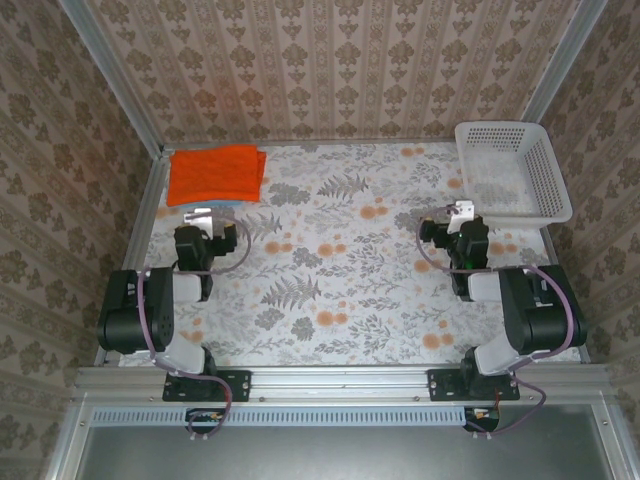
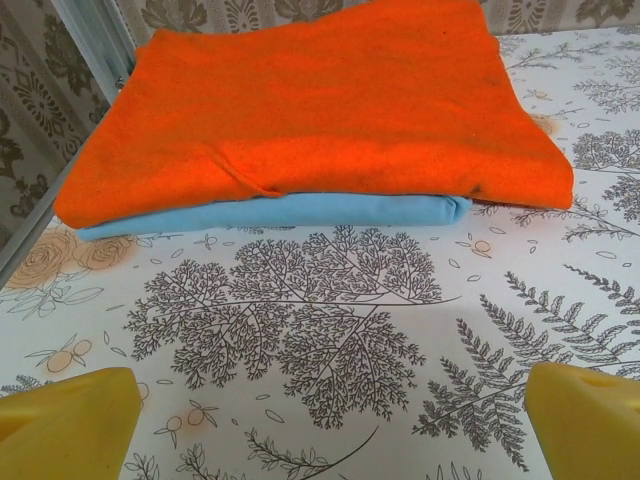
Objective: Fold and stack the t-shirts
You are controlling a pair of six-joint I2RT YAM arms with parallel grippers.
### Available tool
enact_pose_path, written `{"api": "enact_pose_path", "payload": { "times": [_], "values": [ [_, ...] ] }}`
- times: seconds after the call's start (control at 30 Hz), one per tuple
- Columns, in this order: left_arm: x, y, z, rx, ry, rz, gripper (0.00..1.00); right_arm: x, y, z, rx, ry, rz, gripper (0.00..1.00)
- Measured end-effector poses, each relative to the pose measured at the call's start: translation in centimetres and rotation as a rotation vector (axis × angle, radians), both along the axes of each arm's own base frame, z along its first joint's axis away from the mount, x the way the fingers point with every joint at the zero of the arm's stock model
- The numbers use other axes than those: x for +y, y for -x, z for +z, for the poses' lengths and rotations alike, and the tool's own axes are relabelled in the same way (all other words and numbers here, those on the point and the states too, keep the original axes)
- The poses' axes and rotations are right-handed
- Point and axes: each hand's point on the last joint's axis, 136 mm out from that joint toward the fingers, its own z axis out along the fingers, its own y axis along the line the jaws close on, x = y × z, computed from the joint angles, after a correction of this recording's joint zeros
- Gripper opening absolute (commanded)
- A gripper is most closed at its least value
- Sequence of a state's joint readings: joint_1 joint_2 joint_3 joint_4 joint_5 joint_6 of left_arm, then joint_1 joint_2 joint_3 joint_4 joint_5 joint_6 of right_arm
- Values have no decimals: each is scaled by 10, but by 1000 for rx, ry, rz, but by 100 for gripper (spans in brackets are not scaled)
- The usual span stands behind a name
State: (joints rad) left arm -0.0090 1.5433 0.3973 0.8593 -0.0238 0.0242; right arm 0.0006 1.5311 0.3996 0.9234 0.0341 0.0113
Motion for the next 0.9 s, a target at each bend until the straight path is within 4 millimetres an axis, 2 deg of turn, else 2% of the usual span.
{"api": "enact_pose_path", "payload": {
  "times": [0.23,0.9],
  "values": [
    [-2,0,-1,4,-6,-7,100,0,3,-9,37,-15,-5,99],
    [-2,0,-1,4,-7,-7,100,0,3,-9,38,-18,-5,100]
  ]
}}
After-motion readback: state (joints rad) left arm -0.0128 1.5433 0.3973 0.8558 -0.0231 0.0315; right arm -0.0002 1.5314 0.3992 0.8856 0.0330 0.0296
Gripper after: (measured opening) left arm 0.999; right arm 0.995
